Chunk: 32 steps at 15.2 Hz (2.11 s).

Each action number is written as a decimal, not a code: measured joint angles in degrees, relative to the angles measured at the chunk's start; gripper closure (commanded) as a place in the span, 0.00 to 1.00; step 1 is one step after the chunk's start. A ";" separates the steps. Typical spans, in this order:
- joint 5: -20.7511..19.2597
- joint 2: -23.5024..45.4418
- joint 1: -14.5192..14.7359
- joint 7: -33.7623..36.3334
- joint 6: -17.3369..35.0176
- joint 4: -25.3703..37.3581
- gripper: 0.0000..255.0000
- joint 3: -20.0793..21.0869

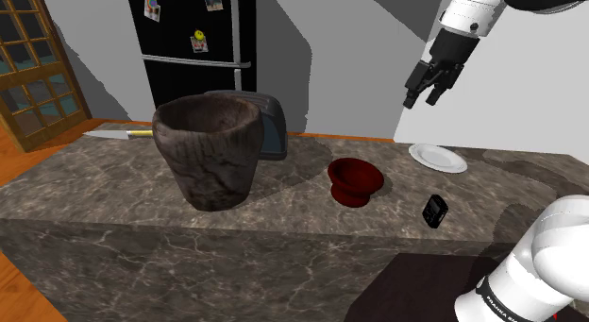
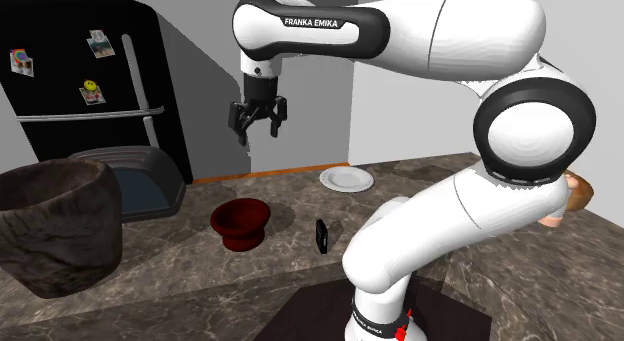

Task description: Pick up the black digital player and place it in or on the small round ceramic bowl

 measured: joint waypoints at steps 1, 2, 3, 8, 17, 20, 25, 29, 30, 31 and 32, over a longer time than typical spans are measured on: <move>0.00 0.00 0.00 0.00 0.00 0.00 0.00 0.00; -0.11 -0.50 -0.11 -0.16 0.58 -1.22 0.00 -0.21; -0.24 -0.87 -0.26 -0.28 1.08 -2.35 0.00 -0.44; -1.67 -3.87 -1.68 -1.94 5.58 -11.51 0.00 -2.73; -5.90 -8.28 -5.95 -5.56 14.54 -27.88 0.00 -7.99; -7.68 -7.95 -7.75 -6.73 18.37 -32.36 0.00 -9.90; -11.47 -7.91 -11.91 -9.37 23.66 -39.14 0.00 -13.54; -12.57 -5.44 -12.64 -9.60 28.65 -41.92 0.00 -14.54; -12.77 -4.62 -12.71 -9.65 29.85 -42.31 0.00 -14.75; -12.96 -4.09 -12.81 -9.65 30.91 -42.84 0.00 -14.91; -13.13 -3.22 -12.85 -9.68 32.10 -43.18 0.00 -15.09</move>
